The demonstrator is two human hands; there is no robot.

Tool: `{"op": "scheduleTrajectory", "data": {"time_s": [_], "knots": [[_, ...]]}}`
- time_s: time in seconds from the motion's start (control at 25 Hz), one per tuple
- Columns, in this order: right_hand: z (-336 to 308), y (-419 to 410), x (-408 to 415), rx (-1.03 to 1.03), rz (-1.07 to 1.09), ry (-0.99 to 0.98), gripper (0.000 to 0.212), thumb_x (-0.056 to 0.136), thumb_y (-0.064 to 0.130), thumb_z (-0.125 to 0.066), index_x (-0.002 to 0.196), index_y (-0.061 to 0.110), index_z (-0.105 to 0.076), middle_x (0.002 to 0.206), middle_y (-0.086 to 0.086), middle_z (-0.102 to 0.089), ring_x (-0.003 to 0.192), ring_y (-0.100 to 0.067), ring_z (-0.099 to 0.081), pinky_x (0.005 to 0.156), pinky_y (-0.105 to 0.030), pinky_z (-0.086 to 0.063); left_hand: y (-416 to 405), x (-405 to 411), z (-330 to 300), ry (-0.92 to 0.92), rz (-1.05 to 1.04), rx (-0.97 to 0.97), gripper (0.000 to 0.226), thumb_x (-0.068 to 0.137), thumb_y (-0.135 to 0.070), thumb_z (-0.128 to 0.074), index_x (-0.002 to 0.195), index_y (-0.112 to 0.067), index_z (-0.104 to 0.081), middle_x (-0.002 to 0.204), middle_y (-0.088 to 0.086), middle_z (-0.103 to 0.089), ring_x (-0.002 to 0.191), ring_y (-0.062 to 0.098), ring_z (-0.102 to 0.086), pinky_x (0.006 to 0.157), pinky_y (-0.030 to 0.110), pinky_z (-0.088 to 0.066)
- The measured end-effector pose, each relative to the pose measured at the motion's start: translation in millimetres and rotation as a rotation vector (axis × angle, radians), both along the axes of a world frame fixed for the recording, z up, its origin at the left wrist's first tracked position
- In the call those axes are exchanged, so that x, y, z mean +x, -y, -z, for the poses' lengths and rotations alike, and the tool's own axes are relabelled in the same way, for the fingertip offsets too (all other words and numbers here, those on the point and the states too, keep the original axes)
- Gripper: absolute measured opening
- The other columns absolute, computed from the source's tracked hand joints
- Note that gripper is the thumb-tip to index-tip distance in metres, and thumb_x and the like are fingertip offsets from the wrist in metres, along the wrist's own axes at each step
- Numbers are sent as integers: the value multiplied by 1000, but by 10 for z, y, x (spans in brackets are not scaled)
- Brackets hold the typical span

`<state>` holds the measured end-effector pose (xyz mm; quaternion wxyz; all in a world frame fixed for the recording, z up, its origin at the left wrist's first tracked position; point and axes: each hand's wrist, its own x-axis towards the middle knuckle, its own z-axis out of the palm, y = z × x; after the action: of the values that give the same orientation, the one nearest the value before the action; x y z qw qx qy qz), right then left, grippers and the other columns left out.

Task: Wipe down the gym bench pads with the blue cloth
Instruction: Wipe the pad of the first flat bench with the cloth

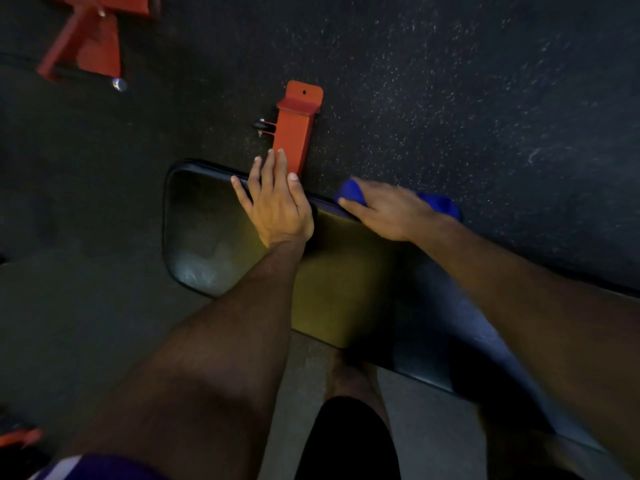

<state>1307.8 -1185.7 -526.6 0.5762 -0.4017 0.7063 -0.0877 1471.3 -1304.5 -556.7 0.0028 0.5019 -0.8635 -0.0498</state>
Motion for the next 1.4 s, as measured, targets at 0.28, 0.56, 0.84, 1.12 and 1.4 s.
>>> {"op": "scheduleTrajectory", "data": {"time_s": [0.28, 0.56, 0.84, 1.12, 1.4], "knots": [[-61, -164, -120, -30, -1, 66, 61, 102, 56, -32, 154, 24, -29, 155, -3, -38, 139, -22, -38, 111, -41, -29, -7, -2, 0, 16, 0, 7, 58, 103, -37, -21, 146, -17, -56, 150, -3, -56, 146, 20, -39, 125, 55, -5], [-199, -1134, -558, 134, 4, 47, 64, 99, 58, -33, 151, 20, -37, 158, -4, -36, 142, -24, -34, 112, -35, -27, -8, 14, 3, 40, 0, 14, 59, 105, -38, -18, 147, -18, -55, 150, -3, -55, 147, 19, -38, 126, 56, -5], [69, 76, 59, -98, 6, 38, 44, 103, 52, -35, 140, 28, -41, 137, -6, -55, 122, -26, -54, 102, -48, -40, -16, -25, -41, 42, -8, 30, 62, 103, -40, -16, 148, -17, -53, 151, -1, -54, 147, 20, -37, 125, 54, -3], [4, -492, -203, -103, -61, 10, 65, 102, 57, -30, 157, 22, -21, 158, -5, -33, 141, -23, -37, 114, -42, -27, -6, -28, -57, 59, -5, 42, 63, 102, -39, -16, 147, -17, -54, 151, -1, -54, 147, 21, -36, 125, 55, -2], [-242, -1275, -684, -149, 192, -52, 41, 100, 55, -37, 124, 26, -53, 125, -2, -60, 117, -26, -57, 98, -41, -43, -23, -60, -111, 128, 10, 76, 65, 103, -43, -13, 147, -19, -54, 148, 2, -56, 149, 22, -33, 125, 55, 1]]}}
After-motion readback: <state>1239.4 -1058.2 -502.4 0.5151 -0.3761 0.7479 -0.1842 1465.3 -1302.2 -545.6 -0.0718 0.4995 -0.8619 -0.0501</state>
